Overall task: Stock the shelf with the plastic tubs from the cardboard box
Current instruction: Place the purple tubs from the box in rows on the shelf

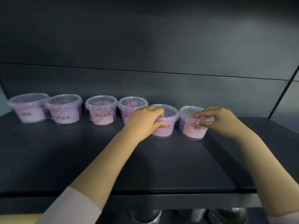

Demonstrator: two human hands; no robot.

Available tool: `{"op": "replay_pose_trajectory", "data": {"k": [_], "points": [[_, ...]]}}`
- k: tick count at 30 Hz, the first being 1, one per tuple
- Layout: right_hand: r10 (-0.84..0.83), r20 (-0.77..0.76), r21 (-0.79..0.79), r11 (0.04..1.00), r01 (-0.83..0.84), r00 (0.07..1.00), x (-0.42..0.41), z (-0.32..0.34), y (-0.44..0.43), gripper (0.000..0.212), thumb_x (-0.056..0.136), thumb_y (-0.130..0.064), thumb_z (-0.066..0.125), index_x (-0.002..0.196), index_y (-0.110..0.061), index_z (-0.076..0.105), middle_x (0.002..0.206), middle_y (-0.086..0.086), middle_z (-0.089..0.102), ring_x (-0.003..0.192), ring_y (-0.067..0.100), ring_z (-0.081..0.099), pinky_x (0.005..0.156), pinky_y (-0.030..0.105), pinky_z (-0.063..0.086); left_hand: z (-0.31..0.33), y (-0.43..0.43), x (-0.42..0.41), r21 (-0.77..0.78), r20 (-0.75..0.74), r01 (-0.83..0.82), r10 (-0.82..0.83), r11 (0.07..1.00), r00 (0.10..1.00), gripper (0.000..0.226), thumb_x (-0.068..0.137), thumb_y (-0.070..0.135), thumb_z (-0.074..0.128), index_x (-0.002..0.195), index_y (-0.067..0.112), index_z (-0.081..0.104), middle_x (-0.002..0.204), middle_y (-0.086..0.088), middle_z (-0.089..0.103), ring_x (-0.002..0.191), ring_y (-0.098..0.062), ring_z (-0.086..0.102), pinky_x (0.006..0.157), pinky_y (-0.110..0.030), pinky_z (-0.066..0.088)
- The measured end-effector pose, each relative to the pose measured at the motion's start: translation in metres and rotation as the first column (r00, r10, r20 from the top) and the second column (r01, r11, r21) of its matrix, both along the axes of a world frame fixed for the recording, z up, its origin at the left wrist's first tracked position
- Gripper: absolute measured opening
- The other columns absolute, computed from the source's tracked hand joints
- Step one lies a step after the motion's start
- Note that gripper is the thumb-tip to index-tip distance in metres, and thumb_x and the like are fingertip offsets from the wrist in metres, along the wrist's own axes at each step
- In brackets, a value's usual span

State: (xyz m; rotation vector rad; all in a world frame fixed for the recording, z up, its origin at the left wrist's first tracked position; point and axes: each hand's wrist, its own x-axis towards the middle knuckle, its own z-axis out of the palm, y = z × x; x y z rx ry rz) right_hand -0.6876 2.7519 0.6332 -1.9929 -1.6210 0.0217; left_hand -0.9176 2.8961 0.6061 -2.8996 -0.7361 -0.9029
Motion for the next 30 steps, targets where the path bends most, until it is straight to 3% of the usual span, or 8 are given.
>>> {"op": "replay_pose_trajectory", "data": {"k": [6, 11, 15, 18, 21, 23, 27, 30], "points": [[0.137, -0.057, 0.02, 0.99, -0.136, 0.989, -0.043, 0.008, -0.02, 0.039, 0.058, -0.06, 0.072, 0.092, -0.041, 0.075, 0.092, -0.02, 0.065, 0.092, -0.002, 0.059, 0.083, 0.017, 0.04, 0.001, -0.028, -0.083, -0.097, 0.075, 0.069, -0.062, 0.993, 0.995, 0.032, 0.079, 0.053, 0.062, 0.102, 0.03, 0.06, 0.109, 0.016, 0.062, 0.095, -0.007, 0.059, 0.079, -0.037, 0.052], [0.194, 0.08, 0.055, 0.979, -0.198, 0.978, -0.115, -0.001, 0.002, 0.034, 0.068, -0.056, 0.074, 0.098, -0.042, 0.074, 0.093, -0.022, 0.064, 0.093, 0.003, 0.059, 0.084, 0.026, 0.046, -0.009, -0.024, -0.172, -0.069, 0.116, -0.069, 0.077, 0.995, 0.99, 0.026, 0.083, 0.044, 0.064, 0.091, 0.022, 0.053, 0.089, 0.014, 0.053, 0.075, -0.01, 0.055, 0.066, -0.04, 0.051], [0.223, 0.106, 0.043, 0.973, -0.229, 0.969, -0.16, 0.001, 0.022, 0.031, 0.07, -0.055, 0.073, 0.099, -0.042, 0.073, 0.093, -0.026, 0.064, 0.095, 0.003, 0.059, 0.085, 0.028, 0.046, -0.008, -0.014, -0.218, -0.062, 0.171, -0.078, 0.088, 0.995, 0.981, 0.02, 0.085, 0.034, 0.065, 0.092, 0.016, 0.059, 0.091, 0.008, 0.055, 0.079, -0.013, 0.058, 0.068, -0.041, 0.05], [0.244, 0.087, 0.04, 0.968, -0.248, 0.966, -0.194, 0.003, 0.039, 0.03, 0.07, -0.054, 0.073, 0.098, -0.044, 0.073, 0.094, -0.028, 0.065, 0.097, 0.0, 0.059, 0.088, 0.025, 0.046, 0.002, 0.0, -0.249, 0.083, 0.081, -0.108, 0.101, 0.991, 0.992, 0.019, 0.086, 0.034, 0.064, 0.093, 0.018, 0.058, 0.094, 0.008, 0.056, 0.078, -0.015, 0.06, 0.058, -0.039, 0.052], [0.247, 0.099, 0.027, 0.968, -0.251, 0.964, -0.233, 0.003, 0.058, 0.028, 0.071, -0.056, 0.072, 0.098, -0.047, 0.072, 0.095, -0.029, 0.065, 0.097, -0.001, 0.059, 0.089, 0.026, 0.047, 0.009, 0.015, -0.292, 0.247, -0.031, -0.145, 0.157, 0.958, 0.987, 0.015, 0.083, 0.032, 0.066, 0.088, 0.02, 0.06, 0.09, 0.006, 0.058, 0.073, -0.016, 0.062, 0.046, -0.027, 0.043], [0.248, 0.077, 0.073, 0.964, -0.254, 0.966, -0.259, 0.0, 0.071, 0.026, 0.072, -0.052, 0.074, 0.097, -0.046, 0.072, 0.097, -0.028, 0.066, 0.098, -0.003, 0.058, 0.089, 0.024, 0.046, 0.01, 0.029, -0.319, 0.299, -0.089, -0.174, 0.209, 0.938, 0.974, 0.015, 0.081, 0.029, 0.069, 0.089, 0.018, 0.063, 0.092, 0.002, 0.06, 0.074, -0.019, 0.063, 0.043, -0.03, 0.046], [0.267, 0.078, 0.139, 0.951, -0.275, 0.961, -0.308, -0.007, 0.099, 0.026, 0.077, -0.041, 0.075, 0.103, -0.037, 0.074, 0.106, -0.018, 0.068, 0.102, 0.003, 0.06, 0.091, 0.028, 0.047, 0.009, 0.059, -0.35, 0.307, -0.118, -0.24, 0.287, 0.921, 0.951, 0.018, 0.082, 0.025, 0.07, 0.096, 0.014, 0.065, 0.097, -0.002, 0.06, 0.08, -0.025, 0.063, 0.049, -0.039, 0.053], [0.248, 0.094, 0.096, 0.962, -0.256, 0.964, -0.324, -0.005, 0.116, 0.028, 0.079, -0.043, 0.072, 0.106, -0.038, 0.072, 0.11, -0.017, 0.067, 0.105, 0.005, 0.059, 0.091, 0.03, 0.048, 0.007, 0.078, -0.361, 0.217, -0.074, -0.242, 0.263, 0.946, 0.962, 0.023, 0.086, 0.029, 0.064, 0.107, 0.017, 0.063, 0.104, 0.001, 0.055, 0.09, -0.023, 0.06, 0.06, -0.042, 0.054]]}}
